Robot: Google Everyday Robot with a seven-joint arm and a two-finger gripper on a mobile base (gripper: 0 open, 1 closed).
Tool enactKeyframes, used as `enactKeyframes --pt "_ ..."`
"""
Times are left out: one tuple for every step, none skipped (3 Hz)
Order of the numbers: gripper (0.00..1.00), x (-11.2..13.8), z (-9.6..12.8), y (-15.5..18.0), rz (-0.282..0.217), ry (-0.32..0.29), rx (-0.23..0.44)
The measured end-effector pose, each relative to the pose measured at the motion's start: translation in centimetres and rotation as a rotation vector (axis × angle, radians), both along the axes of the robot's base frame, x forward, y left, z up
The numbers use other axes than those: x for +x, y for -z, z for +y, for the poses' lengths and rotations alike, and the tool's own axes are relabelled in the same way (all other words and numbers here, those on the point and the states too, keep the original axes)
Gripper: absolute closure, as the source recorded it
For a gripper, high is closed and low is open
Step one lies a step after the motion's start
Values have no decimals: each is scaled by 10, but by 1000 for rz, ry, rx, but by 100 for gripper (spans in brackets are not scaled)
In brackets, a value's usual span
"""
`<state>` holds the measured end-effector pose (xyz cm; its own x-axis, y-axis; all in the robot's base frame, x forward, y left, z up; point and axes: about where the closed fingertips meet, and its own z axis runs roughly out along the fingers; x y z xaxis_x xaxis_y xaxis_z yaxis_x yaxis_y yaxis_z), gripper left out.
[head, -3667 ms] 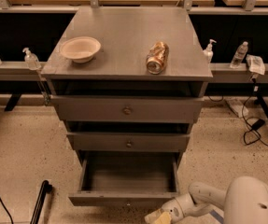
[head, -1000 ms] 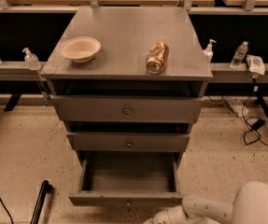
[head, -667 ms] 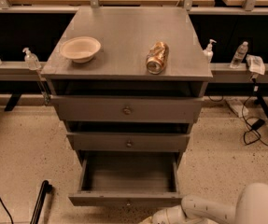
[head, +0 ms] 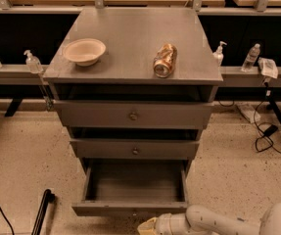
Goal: Close bottom drawer
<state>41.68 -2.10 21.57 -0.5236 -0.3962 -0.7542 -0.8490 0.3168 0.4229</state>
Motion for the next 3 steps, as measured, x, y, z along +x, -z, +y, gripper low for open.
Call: enactKeyframes --pt "100 1 3 1 -28 -22 -9" --pt "100 0 12 9 -25 -53 -41" --pt "100 8 -4 55 -123 -74 -130"
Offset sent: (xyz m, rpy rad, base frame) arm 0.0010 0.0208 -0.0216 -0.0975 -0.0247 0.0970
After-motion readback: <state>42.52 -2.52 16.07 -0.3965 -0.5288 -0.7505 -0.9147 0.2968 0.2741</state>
